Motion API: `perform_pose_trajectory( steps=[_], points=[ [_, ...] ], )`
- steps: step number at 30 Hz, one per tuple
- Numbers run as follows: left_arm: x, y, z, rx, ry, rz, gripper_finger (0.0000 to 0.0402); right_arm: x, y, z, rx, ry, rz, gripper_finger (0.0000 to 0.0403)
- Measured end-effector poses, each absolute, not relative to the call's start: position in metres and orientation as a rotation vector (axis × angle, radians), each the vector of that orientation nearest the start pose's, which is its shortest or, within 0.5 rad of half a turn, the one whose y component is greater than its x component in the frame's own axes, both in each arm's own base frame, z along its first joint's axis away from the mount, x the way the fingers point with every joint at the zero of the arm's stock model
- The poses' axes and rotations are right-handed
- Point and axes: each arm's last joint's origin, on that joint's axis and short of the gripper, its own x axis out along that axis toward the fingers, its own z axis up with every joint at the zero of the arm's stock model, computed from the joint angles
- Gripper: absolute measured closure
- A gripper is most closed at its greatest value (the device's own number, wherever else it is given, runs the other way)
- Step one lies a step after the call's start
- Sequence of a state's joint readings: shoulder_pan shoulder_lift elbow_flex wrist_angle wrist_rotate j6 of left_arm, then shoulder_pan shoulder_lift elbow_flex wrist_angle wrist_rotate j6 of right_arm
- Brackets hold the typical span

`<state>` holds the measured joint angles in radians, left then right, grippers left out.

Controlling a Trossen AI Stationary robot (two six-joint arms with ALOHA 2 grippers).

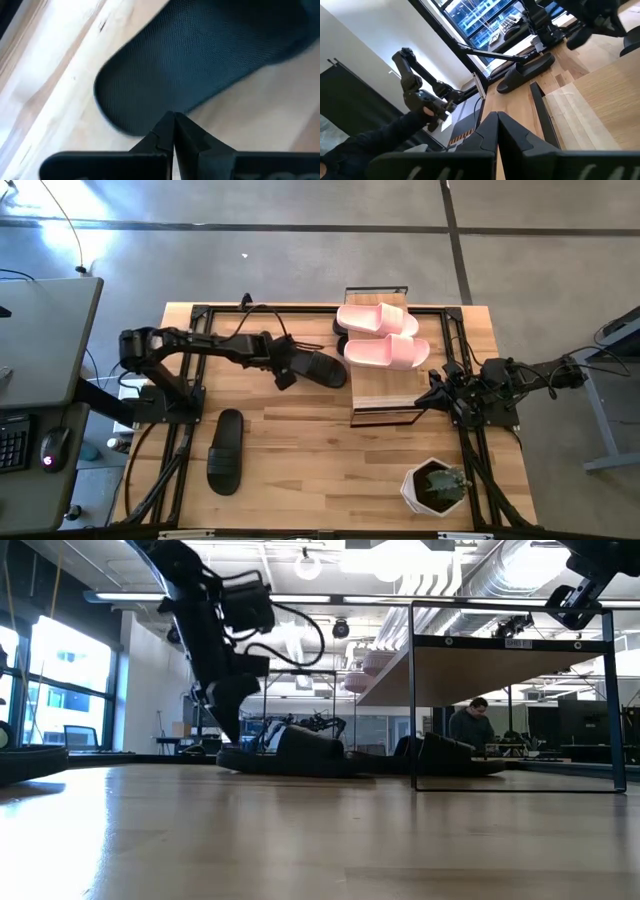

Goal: Pick and place slides into the shelf
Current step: Put the black slide under the shelf

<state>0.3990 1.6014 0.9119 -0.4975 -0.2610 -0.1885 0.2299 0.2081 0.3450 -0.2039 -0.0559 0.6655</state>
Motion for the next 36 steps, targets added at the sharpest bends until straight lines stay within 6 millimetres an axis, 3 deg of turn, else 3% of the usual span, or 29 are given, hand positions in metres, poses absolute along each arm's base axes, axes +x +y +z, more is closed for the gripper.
perform_pose_trajectory(
  steps=[9,21,36],
  points=[
    [0.233,0.123,0.202,-0.305,1.134,0.881,0.0402,0.09,0.023,0.244,0.639,0.159,0.253,0.0403],
    [0.203,0.171,0.165,-0.601,1.159,0.806,0.0402,0.09,0.023,0.244,0.64,0.161,0.253,0.0403],
    [0.221,0.182,0.143,-0.629,1.055,0.808,0.0401,0.09,0.023,0.244,0.637,0.161,0.245,0.0403]
  ],
)
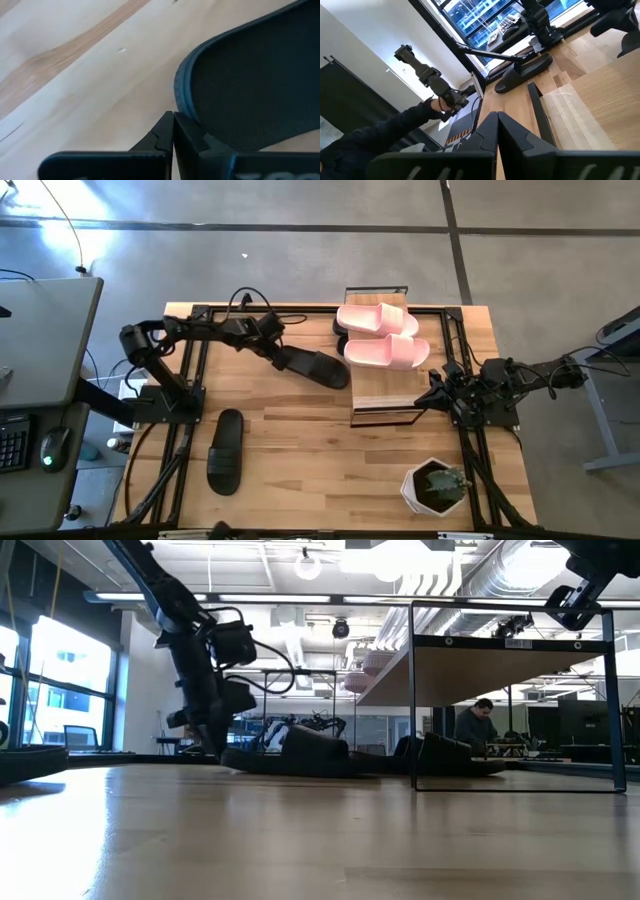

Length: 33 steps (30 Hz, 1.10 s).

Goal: Pick and place slides into the shelf
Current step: Put the black slide under the shelf

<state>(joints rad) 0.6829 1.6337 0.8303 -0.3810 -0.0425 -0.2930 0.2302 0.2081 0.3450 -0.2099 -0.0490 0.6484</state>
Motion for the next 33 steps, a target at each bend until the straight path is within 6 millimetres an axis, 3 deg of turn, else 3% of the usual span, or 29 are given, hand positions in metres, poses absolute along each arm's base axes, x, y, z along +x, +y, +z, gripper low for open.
perform_pose_trajectory(
  steps=[18,33],
  points=[
    [0.265,0.149,0.135,-0.556,0.951,0.668,0.0401,0.09,0.023,0.244,0.635,0.16,0.245,0.0403],
    [0.287,0.142,0.134,-0.539,0.824,0.626,0.0401,0.09,0.022,0.244,0.635,0.158,0.243,0.0403]
  ],
)
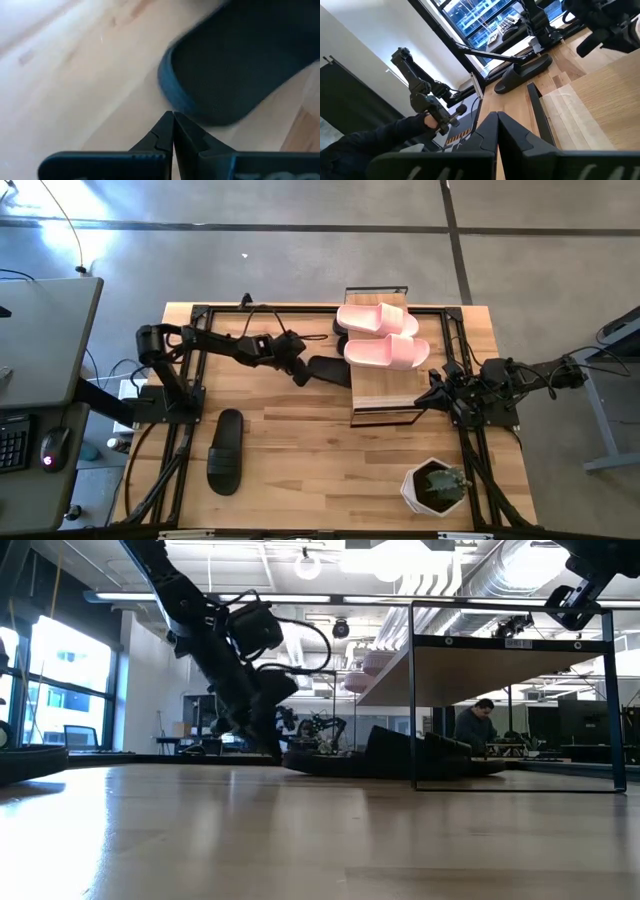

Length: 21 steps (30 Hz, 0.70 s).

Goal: Pick and place slides into the shelf
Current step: Put the black slide under the shelf

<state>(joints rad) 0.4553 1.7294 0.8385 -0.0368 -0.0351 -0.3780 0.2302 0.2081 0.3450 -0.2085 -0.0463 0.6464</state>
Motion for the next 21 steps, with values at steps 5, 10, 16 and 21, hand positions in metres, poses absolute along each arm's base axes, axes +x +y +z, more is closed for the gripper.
perform_pose_trajectory(
  steps=[5,10,16,21],
  points=[
    [0.3,0.143,0.124,-0.547,0.855,0.605,0.0401,0.09,0.022,0.244,0.636,0.156,0.244,0.0403],
    [0.316,0.143,0.116,-0.543,0.877,0.582,0.0401,0.09,0.022,0.244,0.636,0.156,0.246,0.0403],
    [0.332,0.138,0.118,-0.519,0.867,0.556,0.0401,0.09,0.023,0.244,0.636,0.158,0.251,0.0403],
    [0.339,0.133,0.123,-0.508,0.85,0.525,0.0401,0.09,0.023,0.244,0.635,0.158,0.251,0.0403]
  ],
)
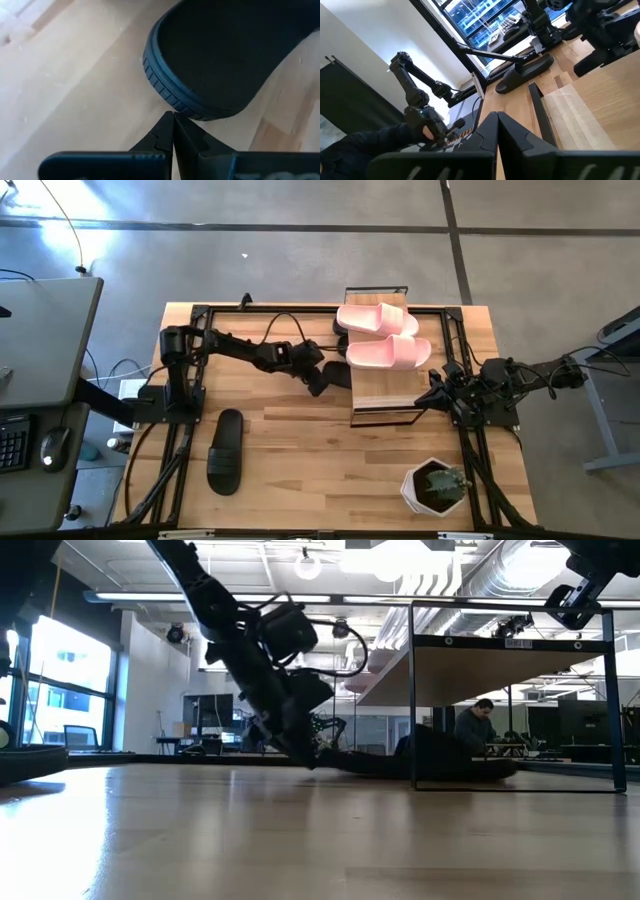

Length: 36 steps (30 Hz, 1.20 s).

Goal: Pick and place slides into the shelf
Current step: Put the black slide under the shelf

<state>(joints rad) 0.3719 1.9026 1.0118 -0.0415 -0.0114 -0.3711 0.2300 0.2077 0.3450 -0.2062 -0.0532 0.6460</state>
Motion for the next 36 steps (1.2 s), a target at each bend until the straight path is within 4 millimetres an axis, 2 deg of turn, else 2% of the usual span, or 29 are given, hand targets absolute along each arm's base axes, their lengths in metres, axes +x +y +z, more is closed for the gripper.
perform_pose_trajectory(
  steps=[11,22,36],
  points=[
    [0.348,0.125,0.127,-0.487,0.794,0.495,0.0401,0.09,0.023,0.244,0.632,0.157,0.251,0.0403],
    [0.36,0.123,0.103,-0.505,0.765,0.422,0.0401,0.09,0.023,0.244,0.635,0.159,0.255,0.0403],
    [0.361,0.123,0.103,-0.509,0.752,0.407,0.0401,0.09,0.023,0.244,0.635,0.161,0.258,0.0403]
  ],
)
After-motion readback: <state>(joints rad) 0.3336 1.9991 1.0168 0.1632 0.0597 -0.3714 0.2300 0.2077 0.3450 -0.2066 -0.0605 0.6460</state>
